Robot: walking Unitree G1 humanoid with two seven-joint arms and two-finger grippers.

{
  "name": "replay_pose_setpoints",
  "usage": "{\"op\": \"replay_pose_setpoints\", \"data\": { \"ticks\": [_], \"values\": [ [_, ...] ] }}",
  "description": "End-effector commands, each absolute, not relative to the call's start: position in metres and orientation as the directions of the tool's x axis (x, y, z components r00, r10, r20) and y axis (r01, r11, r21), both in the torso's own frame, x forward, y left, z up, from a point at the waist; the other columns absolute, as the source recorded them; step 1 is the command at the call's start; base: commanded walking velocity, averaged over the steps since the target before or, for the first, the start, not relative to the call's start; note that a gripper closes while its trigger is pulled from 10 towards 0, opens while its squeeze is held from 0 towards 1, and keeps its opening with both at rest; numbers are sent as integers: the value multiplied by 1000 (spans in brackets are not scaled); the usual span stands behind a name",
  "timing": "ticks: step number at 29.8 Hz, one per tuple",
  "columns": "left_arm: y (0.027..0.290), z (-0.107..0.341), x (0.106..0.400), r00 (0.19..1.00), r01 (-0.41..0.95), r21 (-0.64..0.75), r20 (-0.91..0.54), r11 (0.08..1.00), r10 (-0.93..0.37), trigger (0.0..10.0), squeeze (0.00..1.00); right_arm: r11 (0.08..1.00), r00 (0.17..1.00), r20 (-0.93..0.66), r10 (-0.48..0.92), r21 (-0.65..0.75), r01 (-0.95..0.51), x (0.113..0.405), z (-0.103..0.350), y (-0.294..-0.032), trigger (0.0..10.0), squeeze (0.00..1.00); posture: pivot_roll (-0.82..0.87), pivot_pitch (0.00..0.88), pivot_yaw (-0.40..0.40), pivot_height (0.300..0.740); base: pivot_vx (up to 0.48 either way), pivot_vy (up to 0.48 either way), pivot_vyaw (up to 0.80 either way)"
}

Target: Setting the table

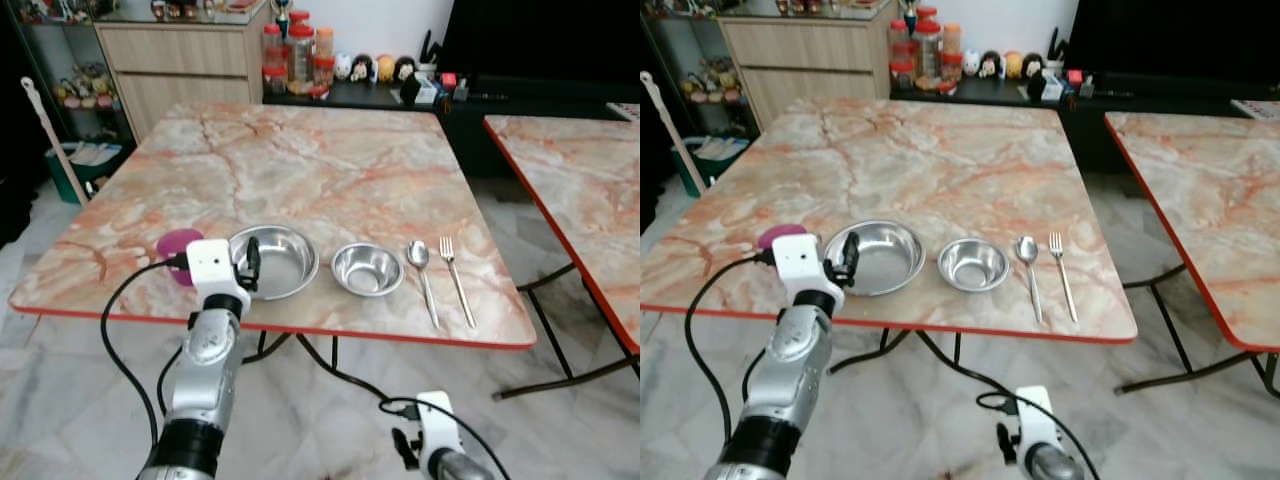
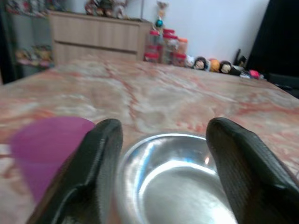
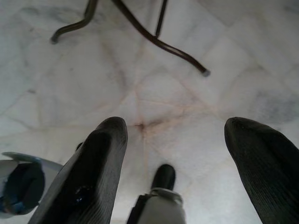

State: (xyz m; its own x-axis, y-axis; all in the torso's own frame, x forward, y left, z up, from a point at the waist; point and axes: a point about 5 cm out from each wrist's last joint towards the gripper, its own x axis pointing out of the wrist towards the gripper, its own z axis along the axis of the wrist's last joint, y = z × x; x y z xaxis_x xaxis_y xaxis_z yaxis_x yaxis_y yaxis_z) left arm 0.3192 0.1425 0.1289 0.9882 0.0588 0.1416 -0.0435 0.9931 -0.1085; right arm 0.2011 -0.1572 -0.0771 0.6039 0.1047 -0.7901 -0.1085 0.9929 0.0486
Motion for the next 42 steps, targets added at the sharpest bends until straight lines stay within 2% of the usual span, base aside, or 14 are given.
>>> {"op": "replay_pose_setpoints", "data": {
  "ticks": [1, 6, 7, 8, 21, 29, 42],
  "values": [
    [142, 136, 320, 986, -59, -87, 154, 995, 72, 10000, 1000, 995, 612, -785, 93, 50, -88, 202, -76, -161, 10000, 0, 50, 0, -28, 732, 0, 0, 0],
    [143, 140, 322, 990, -93, -94, 101, 991, 102, 10000, 1000, 995, 612, -785, 93, 51, -86, 201, -77, -161, 10000, 0, 46, 0, -28, 732, 0, 0, 0],
    [141, 142, 322, 992, -75, -99, 89, 992, 84, 10000, 941, 995, 613, -785, 92, 49, -86, 201, -77, -162, 10000, 0, 45, 0, -27, 732, 0, 0, 0],
    [140, 144, 321, 995, -70, -97, 70, 993, 77, 10000, 0, 995, 614, -784, 91, 49, -85, 202, -76, -162, 10000, 0, 40, 0, -26, 732, 0, 0, 0],
    [141, 137, 301, 980, -135, -151, -168, 979, 109, 10000, 0, 995, 608, -788, 97, 54, -89, 201, -77, -162, 10000, 0, 57, 0, -32, 732, 0, 0, 0],
    [133, 126, 299, 941, -217, -371, -325, 903, 93, 10000, 0, 994, 608, -787, 103, 59, -92, 202, -76, -161, 10000, 0, 53, 0, -32, 732, 0, 0, 0],
    [134, 126, 307, 907, -291, -395, -404, 871, 120, 10000, 0, 994, 610, -786, 103, 61, -90, 202, -77, -161, 10000, 0, 38, 0, -24, 732, 0, 0, 0]
  ]
}}
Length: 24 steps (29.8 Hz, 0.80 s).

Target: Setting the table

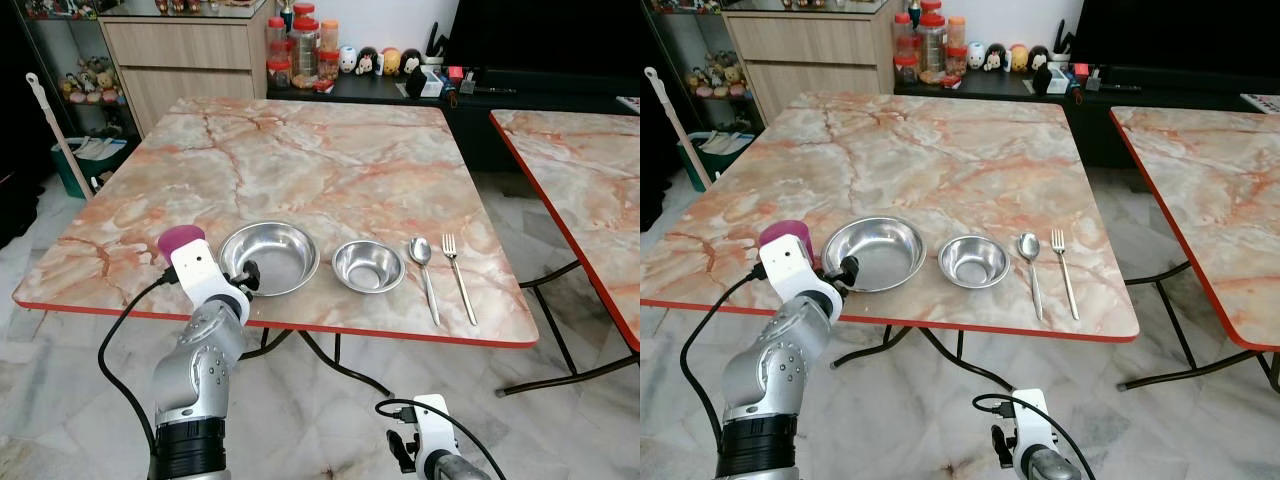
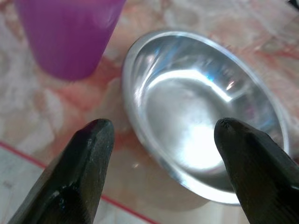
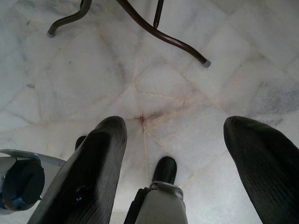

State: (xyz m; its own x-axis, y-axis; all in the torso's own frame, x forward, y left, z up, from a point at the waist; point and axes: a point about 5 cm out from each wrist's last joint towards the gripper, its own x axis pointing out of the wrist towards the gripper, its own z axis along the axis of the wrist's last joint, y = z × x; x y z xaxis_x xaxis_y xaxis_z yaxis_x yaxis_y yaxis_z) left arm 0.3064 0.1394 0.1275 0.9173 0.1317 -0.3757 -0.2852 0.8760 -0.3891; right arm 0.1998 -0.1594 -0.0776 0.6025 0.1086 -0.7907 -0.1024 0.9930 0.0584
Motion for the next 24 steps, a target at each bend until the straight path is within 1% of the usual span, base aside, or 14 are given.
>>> {"op": "replay_pose_setpoints", "data": {
  "ticks": [1, 8, 10, 13, 24],
  "values": [
    [135, 125, 307, 902, -300, -390, -413, 871, 125, 10000, 0, 994, 610, -786, 103, 61, -89, 201, -77, -161, 10000, 0, 37, 0, -23, 732, 0, 0, 0],
    [135, 121, 307, 890, -323, -385, -435, 865, 139, 10000, 0, 994, 610, -786, 101, 59, -90, 201, -77, -161, 10000, 0, 33, 0, -23, 732, 0, 0, 0],
    [131, 117, 309, 887, -324, -415, -447, 850, 120, 10000, 0, 995, 610, -786, 99, 58, -86, 200, -77, -162, 10000, 0, 28, 0, -22, 732, 0, 0, 0],
    [130, 116, 310, 886, -324, -420, -449, 848, 116, 10000, 0, 995, 610, -786, 99, 58, -86, 200, -77, -162, 10000, 0, 27, 0, -22, 732, 0, 0, 0],
    [127, 116, 324, 882, -364, -441, -446, 820, 151, 10000, 0, 994, 613, -784, 100, 56, -90, 201, -77, -162, 10000, 0, 22, 0, -22, 732, 0, 0, 0]
  ]
}}
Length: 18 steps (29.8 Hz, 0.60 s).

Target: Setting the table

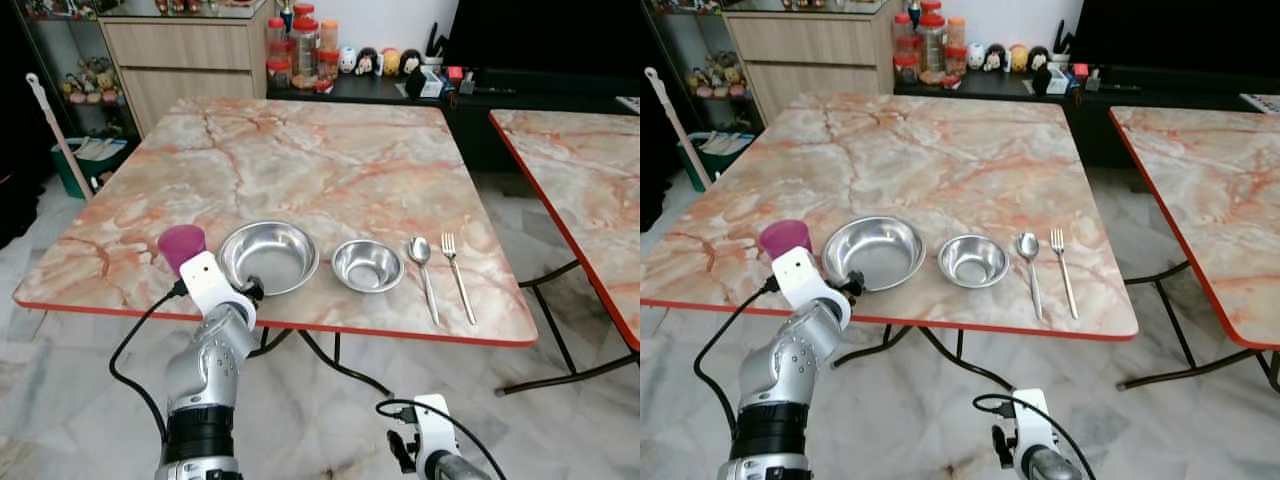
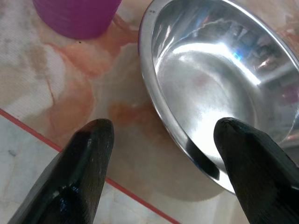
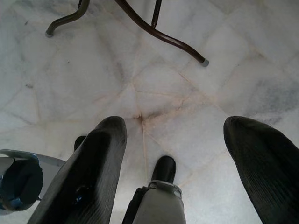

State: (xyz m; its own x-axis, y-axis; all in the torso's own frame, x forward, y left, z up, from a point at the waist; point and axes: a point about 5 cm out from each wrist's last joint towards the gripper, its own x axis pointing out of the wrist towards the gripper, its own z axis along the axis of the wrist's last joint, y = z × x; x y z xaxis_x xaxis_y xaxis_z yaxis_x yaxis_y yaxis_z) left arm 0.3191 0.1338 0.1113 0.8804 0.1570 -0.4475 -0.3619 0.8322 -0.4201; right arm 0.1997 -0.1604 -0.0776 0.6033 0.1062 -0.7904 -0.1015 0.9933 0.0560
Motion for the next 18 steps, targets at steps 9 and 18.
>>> {"op": "replay_pose_setpoints", "data": {
  "ticks": [9, 18],
  "values": [
    [121, 114, 336, 874, -382, -418, -453, 824, 176, 10000, 0, 995, 612, -784, 99, 57, -88, 200, -77, -162, 10000, 0, 11, 0, -15, 732, 0, 0, 0],
    [118, 114, 339, 868, -407, -414, -453, 814, 203, 10000, 0, 995, 611, -786, 93, 57, -78, 198, -78, -163, 10000, 0, 1, 0, -10, 732, 0, 0, 0]
  ]
}}
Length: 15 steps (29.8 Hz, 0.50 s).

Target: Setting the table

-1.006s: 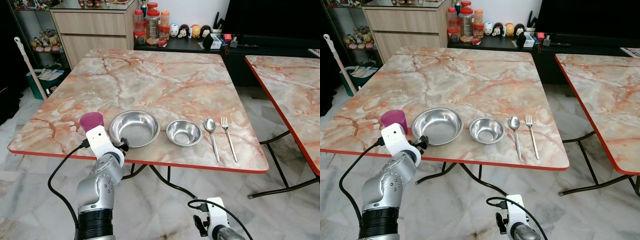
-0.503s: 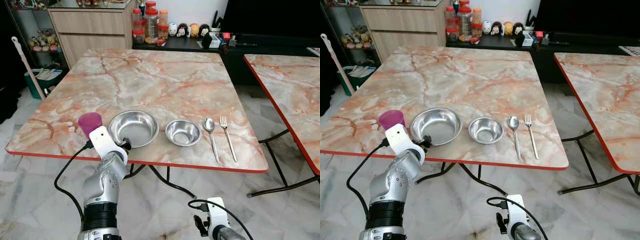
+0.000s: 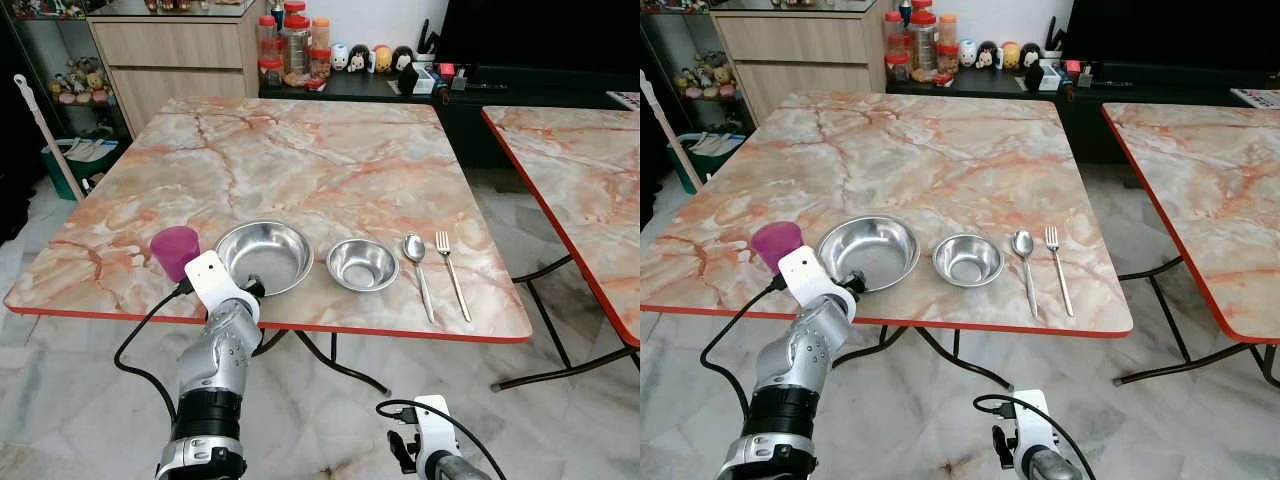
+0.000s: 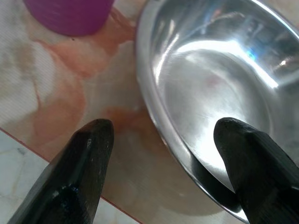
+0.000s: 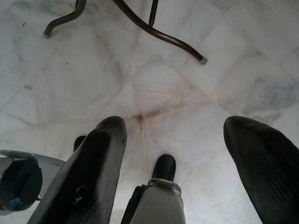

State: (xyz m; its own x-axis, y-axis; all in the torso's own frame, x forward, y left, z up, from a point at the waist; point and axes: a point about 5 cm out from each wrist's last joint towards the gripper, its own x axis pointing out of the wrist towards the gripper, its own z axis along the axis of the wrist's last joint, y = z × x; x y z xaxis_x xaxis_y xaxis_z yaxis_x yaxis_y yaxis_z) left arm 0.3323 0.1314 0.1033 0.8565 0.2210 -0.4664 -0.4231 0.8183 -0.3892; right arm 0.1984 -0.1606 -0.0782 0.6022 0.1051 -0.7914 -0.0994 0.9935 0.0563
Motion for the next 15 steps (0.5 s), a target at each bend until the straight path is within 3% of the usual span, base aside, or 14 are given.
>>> {"op": "replay_pose_setpoints", "data": {
  "ticks": [1, 15],
  "values": [
    [119, 114, 341, 870, -413, -421, -444, 807, 214, 0, 0, 995, 610, -787, 92, 57, -77, 197, -78, -164, 10000, 0, 1, 0, -12, 732, 0, 0, 0],
    [120, 116, 343, 882, -394, -435, -426, 810, 200, 0, 0, 995, 610, -787, 93, 59, -75, 198, -78, -163, 10000, 0, 10, 0, -11, 732, 0, 0, 0]
  ]
}}
